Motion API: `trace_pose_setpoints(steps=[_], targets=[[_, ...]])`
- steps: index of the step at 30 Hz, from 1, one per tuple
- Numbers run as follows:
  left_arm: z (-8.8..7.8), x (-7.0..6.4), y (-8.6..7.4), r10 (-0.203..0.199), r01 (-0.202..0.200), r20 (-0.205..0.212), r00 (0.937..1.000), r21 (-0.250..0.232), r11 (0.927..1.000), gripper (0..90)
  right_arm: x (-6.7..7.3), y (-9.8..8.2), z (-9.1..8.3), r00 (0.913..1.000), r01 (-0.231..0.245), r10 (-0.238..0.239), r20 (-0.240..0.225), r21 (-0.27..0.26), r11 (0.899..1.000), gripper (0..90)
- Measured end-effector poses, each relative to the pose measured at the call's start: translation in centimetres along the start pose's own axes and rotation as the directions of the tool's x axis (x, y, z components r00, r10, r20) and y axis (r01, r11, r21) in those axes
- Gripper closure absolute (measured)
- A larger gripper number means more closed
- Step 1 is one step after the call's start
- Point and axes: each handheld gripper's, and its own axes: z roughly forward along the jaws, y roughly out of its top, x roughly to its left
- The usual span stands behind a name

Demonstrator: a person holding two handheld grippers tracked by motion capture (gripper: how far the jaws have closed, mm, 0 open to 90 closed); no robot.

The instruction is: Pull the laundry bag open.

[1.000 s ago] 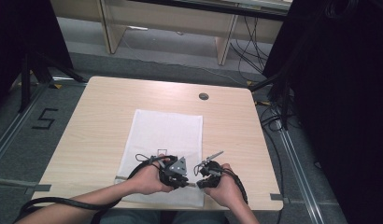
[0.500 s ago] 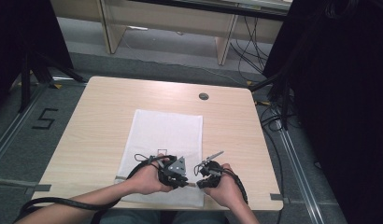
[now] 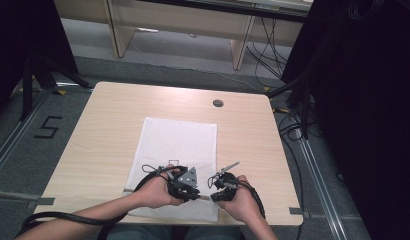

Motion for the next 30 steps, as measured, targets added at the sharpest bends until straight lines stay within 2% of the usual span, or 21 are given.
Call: trace_pose_setpoints(steps=[4, 5, 6, 8, 9, 10, 12, 16, 19, 26, 30], targets=[[-0.16, 0.01, -0.03, 0.002, -0.002, -0.006, 1.0000, 0.003, 1.0000, 81.8, -0.17, 0.01, 0.04, 0.9998, 0.022, -0.022, 0.002, -0.008, 1.000, 90.0], [-0.25, 0.10, -0.04, 0.013, -0.013, -0.007, 0.9999, 0.001, 0.9999, 81.8, -0.18, 0.01, 0.05, 0.9998, 0.022, -0.021, 0.001, -0.007, 1.000, 90.0], [-0.25, 0.05, -0.07, -0.001, 0.001, -0.004, 1.0000, -0.001, 1.0000, 81.8, -0.17, 0.01, 0.04, 0.9998, 0.021, -0.021, 0.002, -0.008, 1.000, 90.0], [-0.33, 0.12, -0.08, 0.011, -0.011, -0.008, 0.9999, -0.001, 0.9999, 81.8, -0.17, 0.03, 0.05, 0.9998, 0.021, -0.021, 0.002, -0.007, 1.000, 90.0], [-0.33, 0.12, -0.08, 0.011, -0.011, -0.008, 0.9999, -0.001, 0.9999, 81.8, -0.17, 0.03, 0.05, 0.9998, 0.021, -0.021, 0.002, -0.007, 1.000, 90.0], [-0.31, 0.04, -0.11, 0.000, 0.000, -0.006, 1.0000, 0.000, 1.0000, 81.8, 0.02, 0.00, 0.00, 1.0000, -0.001, 0.001, 0.001, 0.000, 1.000, 90.0], [-0.31, 0.04, -0.10, 0.001, -0.001, -0.006, 1.0000, 0.000, 1.0000, 81.8, -0.07, 0.00, 0.00, 0.9999, 0.010, -0.010, 0.004, -0.003, 1.000, 90.0], [-0.36, 0.04, -0.11, 0.003, -0.003, -0.007, 1.0000, 0.001, 1.0000, 81.8, 0.01, -0.01, 0.00, 1.0000, -0.001, 0.001, 0.000, -0.001, 1.000, 90.0], [-0.48, 0.06, -0.20, -0.010, 0.009, -0.007, 0.9999, -0.011, 0.9999, 81.8, -0.20, 0.01, 0.05, 0.9997, 0.023, -0.023, -0.001, -0.008, 1.000, 90.0], [-0.59, 0.02, -0.26, -0.010, 0.009, -0.011, 0.9999, -0.011, 0.9999, 81.8, -0.09, -0.01, 0.01, 0.9999, 0.011, -0.011, 0.003, -0.005, 1.000, 90.0], [-0.80, 0.15, -0.35, -0.014, 0.014, -0.004, 0.9999, -0.010, 0.9999, 81.8, -0.22, 0.01, 0.06, 0.9997, 0.024, -0.024, 0.000, -0.009, 1.000, 90.0]])
